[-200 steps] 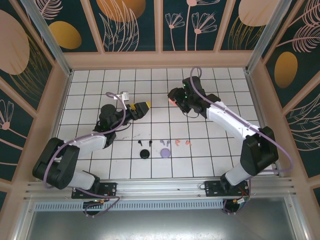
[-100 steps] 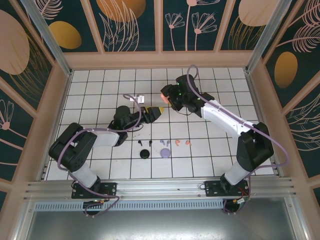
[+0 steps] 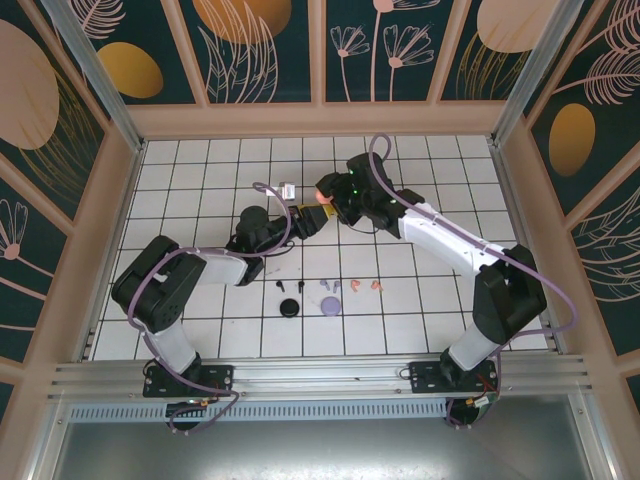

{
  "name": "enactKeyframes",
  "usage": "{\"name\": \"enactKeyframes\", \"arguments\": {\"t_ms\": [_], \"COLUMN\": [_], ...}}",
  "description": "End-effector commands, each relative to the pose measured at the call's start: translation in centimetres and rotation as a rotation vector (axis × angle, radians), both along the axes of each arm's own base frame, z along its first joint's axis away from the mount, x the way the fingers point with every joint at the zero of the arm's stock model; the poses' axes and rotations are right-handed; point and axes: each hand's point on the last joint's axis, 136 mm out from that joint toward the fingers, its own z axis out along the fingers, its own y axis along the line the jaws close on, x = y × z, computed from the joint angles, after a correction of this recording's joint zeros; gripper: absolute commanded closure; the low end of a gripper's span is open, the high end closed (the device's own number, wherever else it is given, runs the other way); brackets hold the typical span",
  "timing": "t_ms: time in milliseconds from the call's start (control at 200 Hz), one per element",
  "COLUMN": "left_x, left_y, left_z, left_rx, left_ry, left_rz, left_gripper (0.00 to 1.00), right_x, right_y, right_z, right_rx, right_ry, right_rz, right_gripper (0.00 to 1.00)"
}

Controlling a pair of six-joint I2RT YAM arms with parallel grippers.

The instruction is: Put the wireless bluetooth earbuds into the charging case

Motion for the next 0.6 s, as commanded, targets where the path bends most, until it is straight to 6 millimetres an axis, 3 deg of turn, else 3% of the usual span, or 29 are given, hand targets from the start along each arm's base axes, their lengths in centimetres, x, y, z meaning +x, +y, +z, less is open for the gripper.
{"name": "enactKeyframes", "arguments": {"t_ms": [0,175,435,596], "left_x": [0.70,1.06,1.27,1.06], "left_y": [-0.25,-0.29,-0.34,-0.29], "left_z": [2.18,2.45,2.46,2.26], "left_rx": [-0.034,-0.032,-0.026,-0.025], "left_ry": [-0.085,-0.095,-0.099,-0.094], "left_rz": [0.018,0.029,0.033,0.029], "left_gripper": [0.43,0.46,0.58,0.59], "right_x": [-0.60,-0.91,-0.95,-0.90], "right_y": [0.56,0.65,0.44,0.40], "right_z": [1.86,1.55,1.67,1.52], "right_rx": [0.047,0.046,0.048,0.049], "right_ry": [-0.040,-0.035,-0.041,-0.040], "right_rz": [0.012,0.015,0.007,0.001], "right_gripper": [0.54,0.54,0.54,0.54]}}
